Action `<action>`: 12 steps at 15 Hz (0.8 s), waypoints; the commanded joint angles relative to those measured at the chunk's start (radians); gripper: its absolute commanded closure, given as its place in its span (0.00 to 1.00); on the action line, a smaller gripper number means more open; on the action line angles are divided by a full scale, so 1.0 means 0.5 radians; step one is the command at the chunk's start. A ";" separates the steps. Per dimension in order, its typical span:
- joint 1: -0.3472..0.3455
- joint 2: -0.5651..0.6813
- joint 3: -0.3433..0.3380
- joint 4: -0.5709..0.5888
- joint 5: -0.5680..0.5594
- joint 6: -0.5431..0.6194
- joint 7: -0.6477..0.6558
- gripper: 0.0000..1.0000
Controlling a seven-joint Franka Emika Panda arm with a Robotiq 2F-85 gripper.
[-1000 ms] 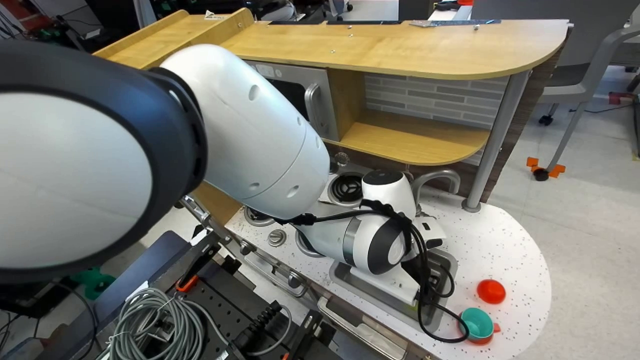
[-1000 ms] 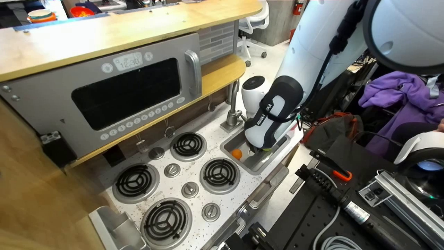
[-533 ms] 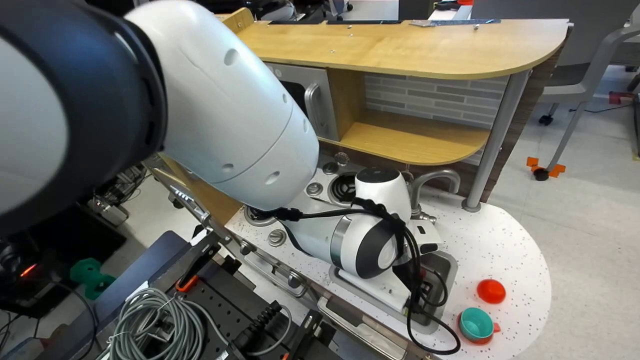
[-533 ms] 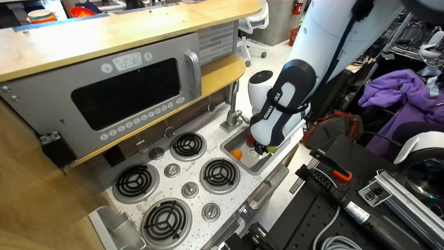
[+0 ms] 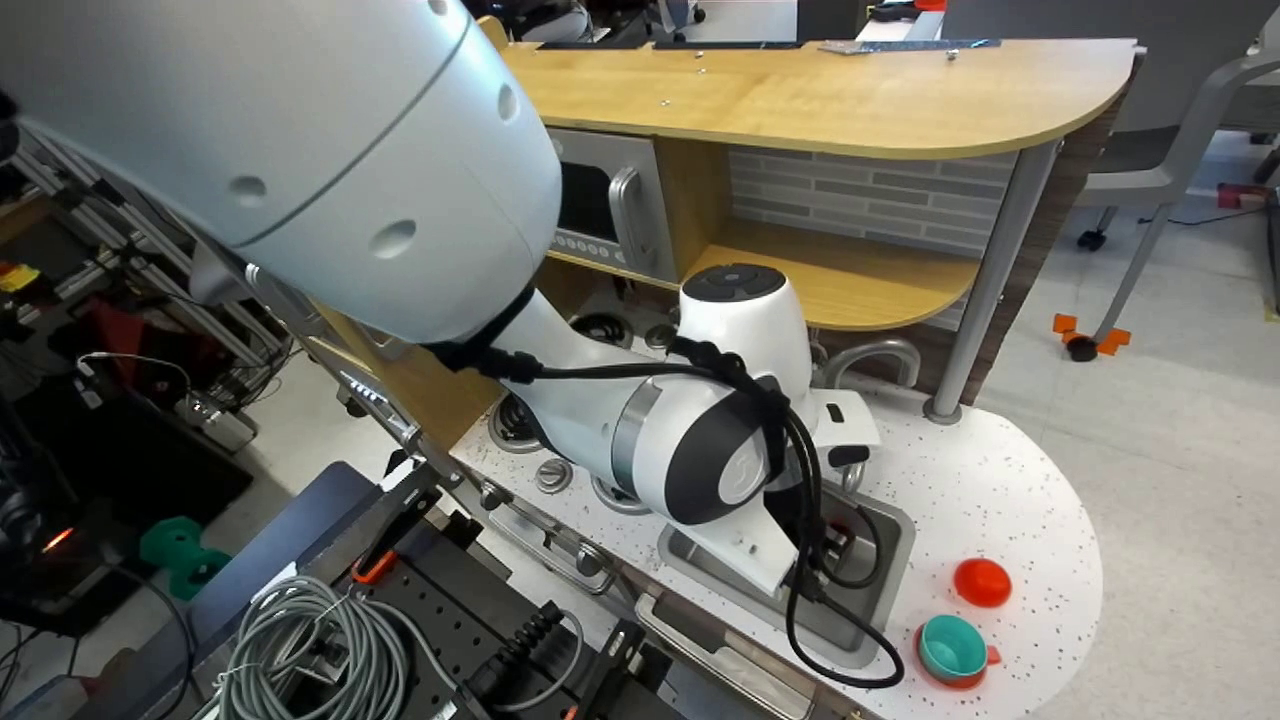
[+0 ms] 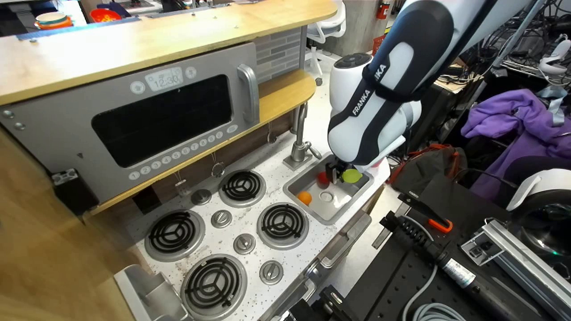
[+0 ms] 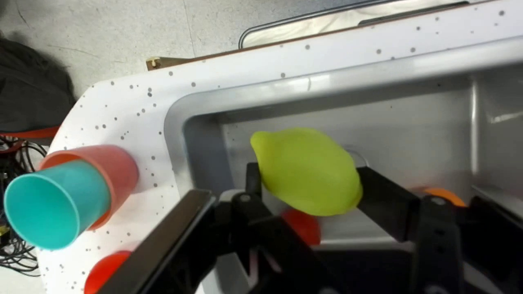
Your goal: Remove the plastic lemon from the sink and put it on the countertop at the right
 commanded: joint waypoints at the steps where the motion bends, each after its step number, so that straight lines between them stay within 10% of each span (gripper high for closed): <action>1: -0.097 -0.206 0.086 -0.102 0.108 0.009 -0.036 0.66; 12: -0.238 -0.278 0.005 0.176 0.284 -0.198 0.123 0.66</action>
